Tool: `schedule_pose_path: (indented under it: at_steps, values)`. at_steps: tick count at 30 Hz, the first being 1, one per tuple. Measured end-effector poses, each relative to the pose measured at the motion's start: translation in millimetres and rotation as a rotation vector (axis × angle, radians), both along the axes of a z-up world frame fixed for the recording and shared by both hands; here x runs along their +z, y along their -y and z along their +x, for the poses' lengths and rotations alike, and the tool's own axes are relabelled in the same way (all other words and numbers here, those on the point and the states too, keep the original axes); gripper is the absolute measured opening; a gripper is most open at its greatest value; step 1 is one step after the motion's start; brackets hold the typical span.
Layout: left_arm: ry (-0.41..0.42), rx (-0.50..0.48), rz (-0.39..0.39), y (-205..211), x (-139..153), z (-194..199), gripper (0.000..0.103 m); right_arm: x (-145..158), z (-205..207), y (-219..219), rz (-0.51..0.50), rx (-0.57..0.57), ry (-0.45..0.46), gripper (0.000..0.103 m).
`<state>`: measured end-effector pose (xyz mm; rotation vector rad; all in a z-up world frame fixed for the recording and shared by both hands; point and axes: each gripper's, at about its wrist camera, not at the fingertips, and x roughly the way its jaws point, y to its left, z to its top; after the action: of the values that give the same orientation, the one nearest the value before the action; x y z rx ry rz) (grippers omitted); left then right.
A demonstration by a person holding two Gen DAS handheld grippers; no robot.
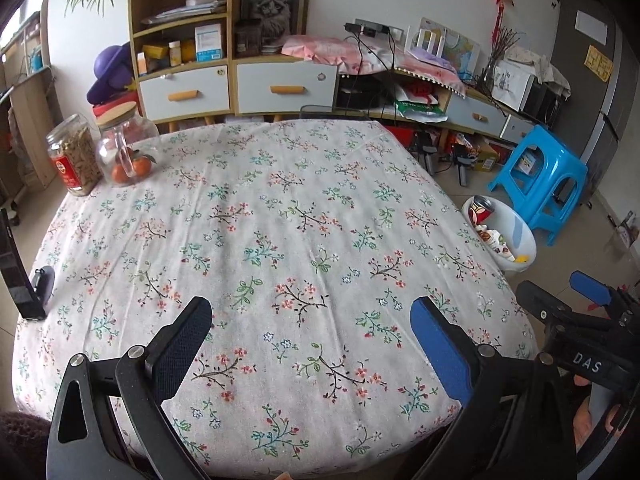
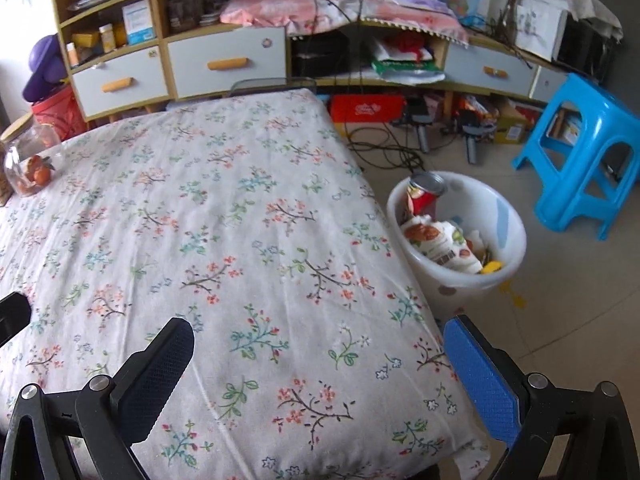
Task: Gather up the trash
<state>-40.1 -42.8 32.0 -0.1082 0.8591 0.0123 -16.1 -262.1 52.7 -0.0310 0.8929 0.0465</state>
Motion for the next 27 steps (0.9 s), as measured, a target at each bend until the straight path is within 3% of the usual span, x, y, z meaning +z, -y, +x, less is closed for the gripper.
schedule_pose_path:
  at_steps: [27]
  values:
    - [-0.008, -0.025, 0.004, 6, -5, -3, 0.101, 2, -2, 16, 0.044, -0.047, -0.002, 0.102]
